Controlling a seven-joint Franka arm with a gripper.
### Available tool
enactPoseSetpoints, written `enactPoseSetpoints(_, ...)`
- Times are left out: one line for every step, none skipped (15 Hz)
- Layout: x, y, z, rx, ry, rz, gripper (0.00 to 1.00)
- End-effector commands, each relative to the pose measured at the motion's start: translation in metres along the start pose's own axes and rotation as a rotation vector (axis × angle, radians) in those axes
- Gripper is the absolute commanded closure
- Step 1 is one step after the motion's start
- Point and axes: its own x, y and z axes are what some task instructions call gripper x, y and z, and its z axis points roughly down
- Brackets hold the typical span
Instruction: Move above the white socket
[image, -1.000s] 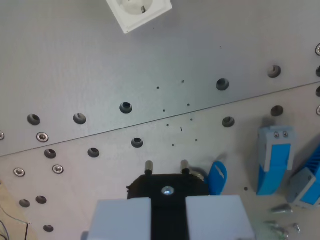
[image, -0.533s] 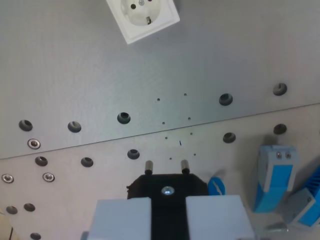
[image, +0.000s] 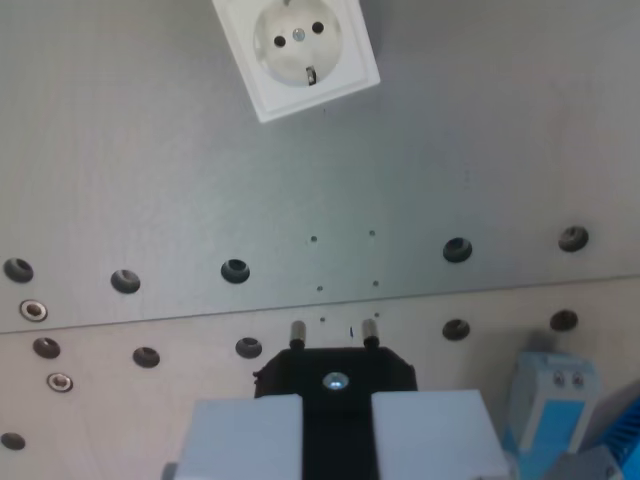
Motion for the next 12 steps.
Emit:
enactPoseSetpoints(0.0, -0.001, 0.017, -0.028, 0.097, -0.171, 1.0)
enactPoseSetpoints(0.002, -0.001, 0.021, -0.031, 0.096, -0.182, 1.0)
enactPoseSetpoints(0.003, -0.001, 0.026, -0.032, 0.098, -0.195, 1.0)
enactPoseSetpoints(0.005, -0.002, 0.031, -0.034, 0.099, -0.208, 1.0)
enactPoseSetpoints(0.007, -0.002, 0.036, -0.036, 0.097, -0.223, 1.0)
enactPoseSetpoints(0.009, -0.003, 0.041, -0.038, 0.096, -0.237, 1.0)
enactPoseSetpoints(0.011, -0.003, 0.046, -0.04, 0.095, -0.248, 1.0)
enactPoseSetpoints(0.013, -0.003, 0.05, -0.041, 0.095, -0.261, 1.0)
enactPoseSetpoints(0.015, -0.004, 0.055, -0.044, 0.092, -0.27, 1.0)
enactPoseSetpoints(0.017, -0.004, 0.06, -0.044, 0.089, -0.283, 1.0)
enactPoseSetpoints(0.019, -0.005, 0.065, -0.046, 0.087, -0.295, 1.0)
enactPoseSetpoints(0.021, -0.005, 0.07, -0.046, 0.084, -0.304, 1.0)
